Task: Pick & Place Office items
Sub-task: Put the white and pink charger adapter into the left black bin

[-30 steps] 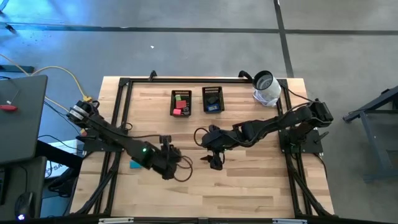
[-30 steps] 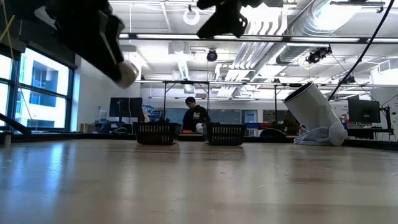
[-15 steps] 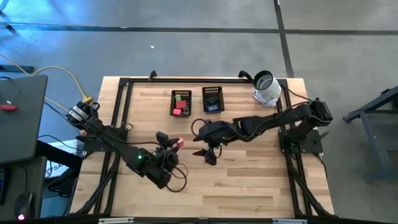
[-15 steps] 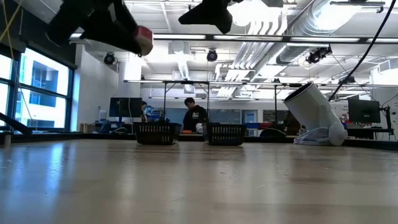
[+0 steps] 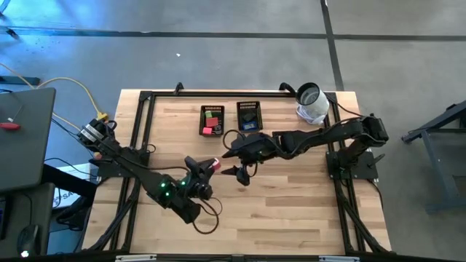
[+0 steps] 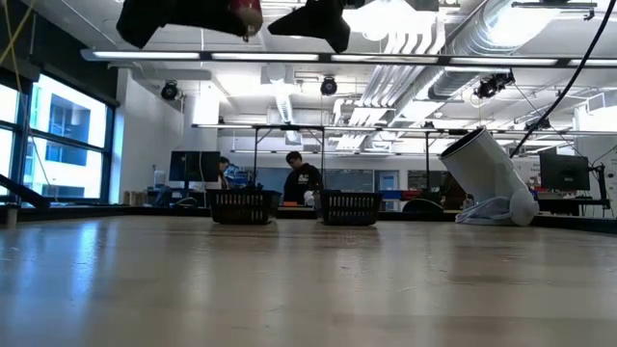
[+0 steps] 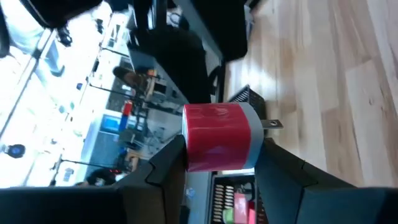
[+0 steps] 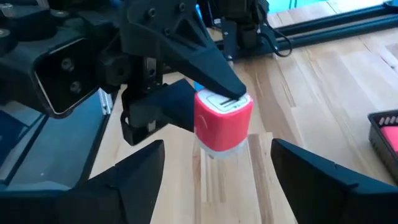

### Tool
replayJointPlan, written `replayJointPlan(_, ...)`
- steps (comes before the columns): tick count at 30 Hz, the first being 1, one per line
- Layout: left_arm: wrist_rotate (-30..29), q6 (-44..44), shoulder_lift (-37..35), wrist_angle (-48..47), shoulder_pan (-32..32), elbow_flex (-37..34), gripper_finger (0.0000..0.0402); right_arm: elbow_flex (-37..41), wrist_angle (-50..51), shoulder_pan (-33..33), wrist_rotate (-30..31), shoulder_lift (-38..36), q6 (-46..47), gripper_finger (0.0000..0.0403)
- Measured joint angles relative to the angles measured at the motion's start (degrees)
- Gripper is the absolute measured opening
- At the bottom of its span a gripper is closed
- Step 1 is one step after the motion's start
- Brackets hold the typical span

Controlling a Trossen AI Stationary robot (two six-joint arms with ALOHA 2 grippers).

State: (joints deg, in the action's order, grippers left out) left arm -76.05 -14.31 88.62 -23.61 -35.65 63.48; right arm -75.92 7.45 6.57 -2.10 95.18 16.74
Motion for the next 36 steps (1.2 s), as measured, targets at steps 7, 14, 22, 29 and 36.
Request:
replayJointPlan(7, -2.35, -8.7, 0.0, 7.87, -0.5, 0.02, 0.0147, 0.0, -3.16, 0.0, -2.09, 0.0, -0.44, 0.0281)
replayJointPlan(14, -2.25, -14.16, 0.02, 13.73, -0.53, 0.02, 0.0147, 0.0, -6.0, -0.01, -4.32, 0.0, -0.51, 0.0281)
replayJointPlan(22, -2.09, -19.01, 0.02, 18.76, -0.49, 0.02, 0.0147, 0.0, -6.12, -0.01, -5.01, 0.0, -0.53, 0.0273)
replayJointPlan(29, -1.37, -20.41, 0.02, 21.02, -0.48, 0.02, 0.0147, 0.0, -6.85, -0.03, -5.95, 0.0, -1.32, 0.0193)
replayJointPlan(36, -0.74, -20.46, 0.02, 21.26, -0.53, 0.02, 0.0147, 0.0, -6.89, -0.32, -7.11, 0.0, -1.58, 0.012)
